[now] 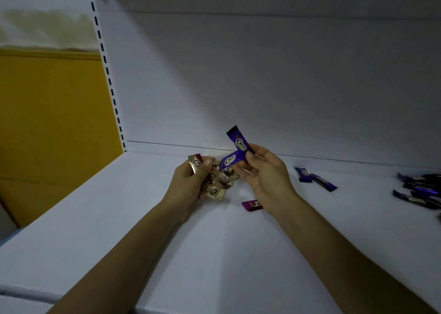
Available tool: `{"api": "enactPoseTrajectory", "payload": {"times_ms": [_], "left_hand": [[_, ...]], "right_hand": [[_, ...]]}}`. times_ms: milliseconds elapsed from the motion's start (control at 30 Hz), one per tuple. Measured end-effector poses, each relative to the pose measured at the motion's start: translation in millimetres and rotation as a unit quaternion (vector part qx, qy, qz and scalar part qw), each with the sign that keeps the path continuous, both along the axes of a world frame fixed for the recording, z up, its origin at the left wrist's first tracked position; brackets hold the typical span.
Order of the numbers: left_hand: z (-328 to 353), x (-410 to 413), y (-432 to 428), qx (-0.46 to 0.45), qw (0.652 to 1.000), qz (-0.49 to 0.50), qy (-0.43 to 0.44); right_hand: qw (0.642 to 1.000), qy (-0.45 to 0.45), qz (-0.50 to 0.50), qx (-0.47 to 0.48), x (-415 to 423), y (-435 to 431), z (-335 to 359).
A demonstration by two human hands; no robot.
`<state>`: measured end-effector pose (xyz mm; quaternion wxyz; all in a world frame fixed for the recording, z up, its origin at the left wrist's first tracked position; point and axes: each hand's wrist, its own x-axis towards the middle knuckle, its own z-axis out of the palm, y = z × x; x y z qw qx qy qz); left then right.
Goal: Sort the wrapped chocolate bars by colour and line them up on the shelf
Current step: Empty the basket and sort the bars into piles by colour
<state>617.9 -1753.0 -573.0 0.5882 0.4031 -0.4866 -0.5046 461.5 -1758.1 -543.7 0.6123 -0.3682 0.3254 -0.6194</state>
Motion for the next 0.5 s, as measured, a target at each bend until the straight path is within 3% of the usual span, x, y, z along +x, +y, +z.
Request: {"api": "enactPoseTrajectory", "payload": {"times_ms": [300, 400, 500], "left_hand": [[-5, -4, 0, 0.004, 0.995, -0.096, -0.04], [-6, -4, 0, -0.003, 0.995, -0.09, -0.037], [-7, -4, 0, 0.001, 0.995, -0.083, -0.046]], "right_hand": [[0.995, 0.007, 0.096, -0.027, -3, -6, -8], [0.999, -0.041, -0.011, 0.01, -13, -15, -5], [0.969, -0.099, -0.206, 0.089, -37, -28, -7]]}}
